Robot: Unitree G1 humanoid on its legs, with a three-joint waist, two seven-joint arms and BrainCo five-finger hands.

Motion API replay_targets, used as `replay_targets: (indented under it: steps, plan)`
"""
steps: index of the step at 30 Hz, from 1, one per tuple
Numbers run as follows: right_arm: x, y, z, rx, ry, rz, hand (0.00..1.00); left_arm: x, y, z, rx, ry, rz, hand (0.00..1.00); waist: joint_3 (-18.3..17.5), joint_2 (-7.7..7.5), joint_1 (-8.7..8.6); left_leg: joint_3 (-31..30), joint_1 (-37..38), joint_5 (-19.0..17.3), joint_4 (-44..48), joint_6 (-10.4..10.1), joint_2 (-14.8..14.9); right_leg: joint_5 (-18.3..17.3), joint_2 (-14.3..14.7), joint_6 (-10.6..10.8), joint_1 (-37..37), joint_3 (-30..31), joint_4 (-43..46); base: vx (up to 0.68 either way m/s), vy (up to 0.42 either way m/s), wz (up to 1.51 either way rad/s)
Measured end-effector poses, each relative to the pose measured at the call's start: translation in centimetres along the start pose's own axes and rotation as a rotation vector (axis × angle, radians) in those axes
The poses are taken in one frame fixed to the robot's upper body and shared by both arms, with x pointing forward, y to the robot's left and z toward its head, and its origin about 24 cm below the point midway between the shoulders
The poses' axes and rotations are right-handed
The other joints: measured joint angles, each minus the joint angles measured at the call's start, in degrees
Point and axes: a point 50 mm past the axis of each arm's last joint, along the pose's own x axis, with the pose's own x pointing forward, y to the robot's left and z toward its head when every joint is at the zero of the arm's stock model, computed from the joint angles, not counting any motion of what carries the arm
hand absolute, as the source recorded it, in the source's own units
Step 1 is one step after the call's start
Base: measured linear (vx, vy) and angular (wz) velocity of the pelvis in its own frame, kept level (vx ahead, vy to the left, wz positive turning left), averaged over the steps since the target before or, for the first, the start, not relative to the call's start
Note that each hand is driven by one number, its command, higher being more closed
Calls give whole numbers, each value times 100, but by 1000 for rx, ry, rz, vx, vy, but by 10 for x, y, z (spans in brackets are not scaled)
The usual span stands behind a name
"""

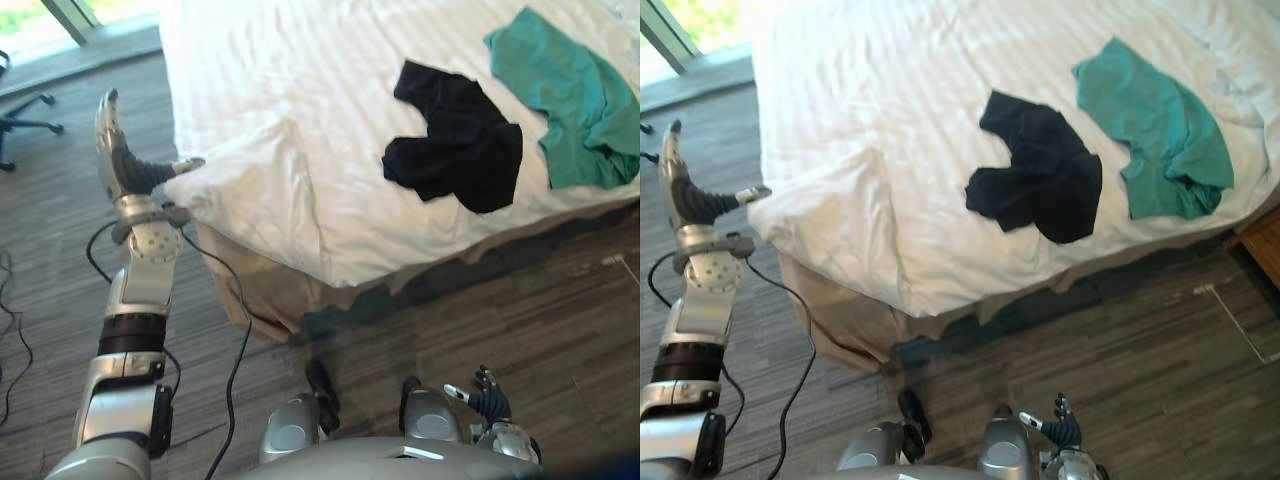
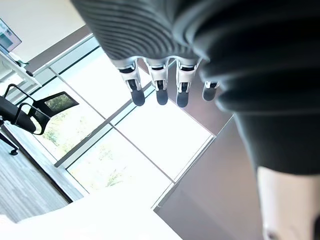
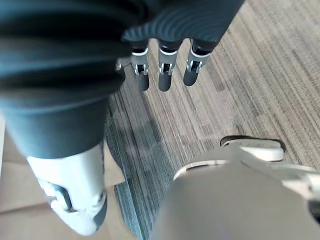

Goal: Tidy the bed and pick cloth on bed and put in laundry

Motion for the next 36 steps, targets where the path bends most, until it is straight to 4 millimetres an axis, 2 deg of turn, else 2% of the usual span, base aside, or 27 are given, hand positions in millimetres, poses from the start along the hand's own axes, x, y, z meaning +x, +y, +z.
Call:
replay_targets:
  steps: [4,10,15,16,19,22,28,30,33,36]
  plan:
    - [5,3,22,51,-84,5,0,26,-2,29,-30,-66,38,0,356,-62,-5,98,-395,12,344,67,124,12,26,-10,-327,54,150,62,-21,2]
    - [8,10,54,89,-208,33,0,46,-11,60,-16,-99,19,0,755,-112,-16,240,-953,-131,841,80,404,33,128,-46,-868,70,456,-4,-23,-2]
    - [13,13,80,149,-291,43,0,63,-20,68,35,-34,-37,0,1159,-142,-83,303,-1578,-196,1165,121,622,121,255,-144,-1489,137,561,-60,-17,-11]
    - [14,14,89,175,-321,48,0,66,-19,71,42,-14,-48,100,1234,-158,-115,318,-1748,-190,1218,134,647,131,262,-142,-1677,169,624,-60,-2,-6]
    - [14,14,106,219,-380,52,0,71,-21,72,145,8,-111,100,1374,-153,-170,313,-1967,-190,1321,158,686,142,266,-139,-1892,191,682,-39,-2,-2]
    - [13,12,110,228,-400,47,0,76,-15,71,216,29,-102,100,1377,-155,-176,314,-1991,-193,1331,163,714,183,286,-147,-1917,195,685,-9,-4,-2]
    - [13,3,115,238,-419,8,0,79,-11,71,221,30,-119,100,1416,-85,-192,304,-2042,-256,1328,173,689,180,256,-146,-1943,194,689,-4,8,2]
    - [12,2,119,231,-438,9,0,78,-11,69,217,24,-135,100,1419,-79,-191,316,-1985,-214,1286,234,618,165,194,-142,-1940,194,743,16,14,5]
    - [11,-1,123,213,-452,-3,0,69,-18,57,195,31,-212,100,1444,-31,-242,304,-1754,-191,1272,272,462,48,35,-94,-1762,184,893,45,21,14]
    - [12,-1,120,175,-435,-13,0,50,-26,38,198,33,-320,100,1442,-8,-266,205,-1409,-207,1162,255,311,-102,-108,-59,-1378,62,926,42,6,22]
